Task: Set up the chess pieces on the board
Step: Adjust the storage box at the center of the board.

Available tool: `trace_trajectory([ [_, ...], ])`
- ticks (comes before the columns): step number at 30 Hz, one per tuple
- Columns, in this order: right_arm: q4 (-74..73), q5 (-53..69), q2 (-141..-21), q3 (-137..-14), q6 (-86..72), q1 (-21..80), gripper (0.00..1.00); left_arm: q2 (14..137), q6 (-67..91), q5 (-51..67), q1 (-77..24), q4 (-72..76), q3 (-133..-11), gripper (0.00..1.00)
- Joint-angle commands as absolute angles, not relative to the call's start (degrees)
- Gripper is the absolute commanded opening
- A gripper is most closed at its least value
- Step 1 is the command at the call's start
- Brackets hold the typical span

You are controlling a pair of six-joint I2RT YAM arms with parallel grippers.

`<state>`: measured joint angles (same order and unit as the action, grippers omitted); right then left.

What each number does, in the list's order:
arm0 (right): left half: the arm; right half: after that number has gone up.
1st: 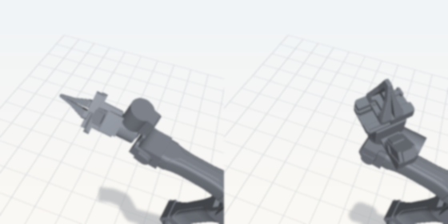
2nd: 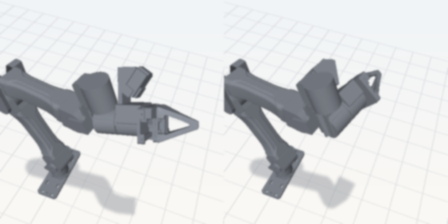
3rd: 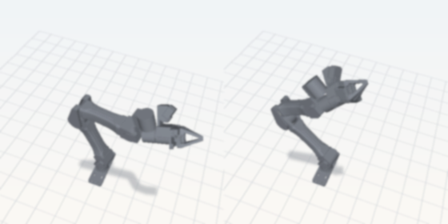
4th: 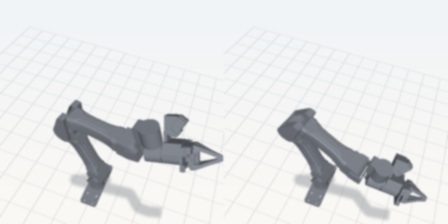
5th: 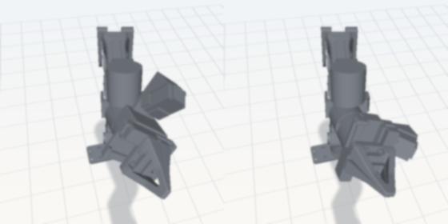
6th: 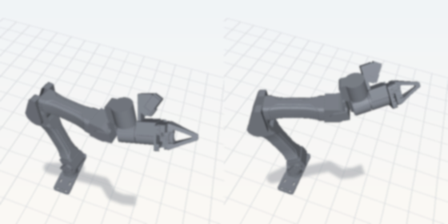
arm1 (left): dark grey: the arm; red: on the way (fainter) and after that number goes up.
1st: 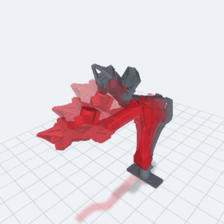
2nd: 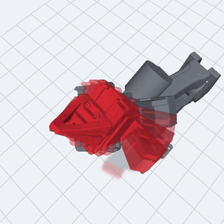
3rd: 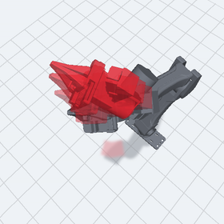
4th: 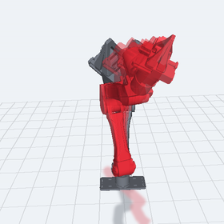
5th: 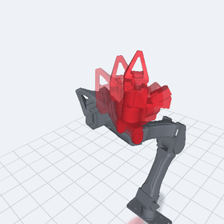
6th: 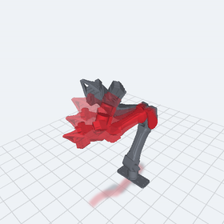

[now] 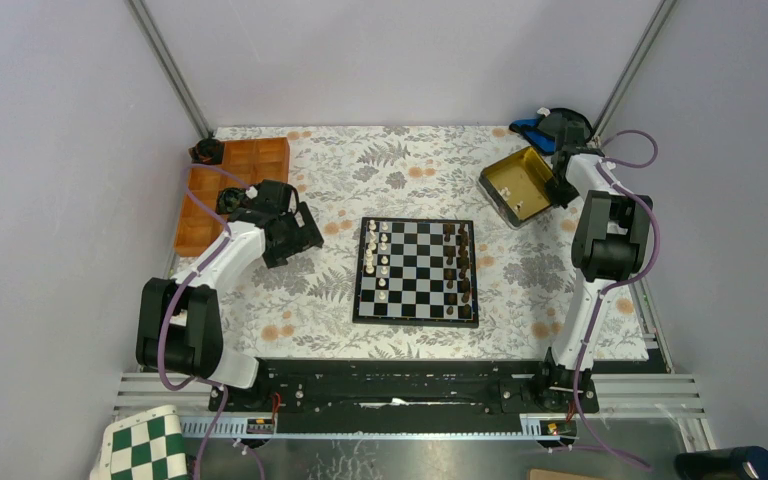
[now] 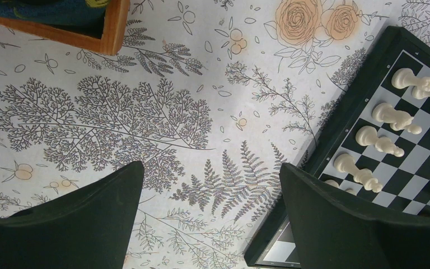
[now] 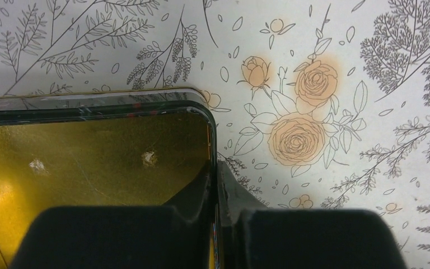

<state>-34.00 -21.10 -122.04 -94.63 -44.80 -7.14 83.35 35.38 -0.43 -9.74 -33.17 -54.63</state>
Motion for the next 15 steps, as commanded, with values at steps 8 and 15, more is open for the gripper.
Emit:
trace_trajectory([
  [8, -43.4, -21.2, -119.6, -97.0, -56.9, -6.7, 0.0, 81.4, 34.5, -0.3, -10.1, -32.7, -54.7, 0.99],
  [15, -48.5, -23.9, -118.6, -99.7, -60.2, -5.8, 0.0, 81.1, 34.4, -0.3, -10.1, -32.3, -54.5, 0.99],
])
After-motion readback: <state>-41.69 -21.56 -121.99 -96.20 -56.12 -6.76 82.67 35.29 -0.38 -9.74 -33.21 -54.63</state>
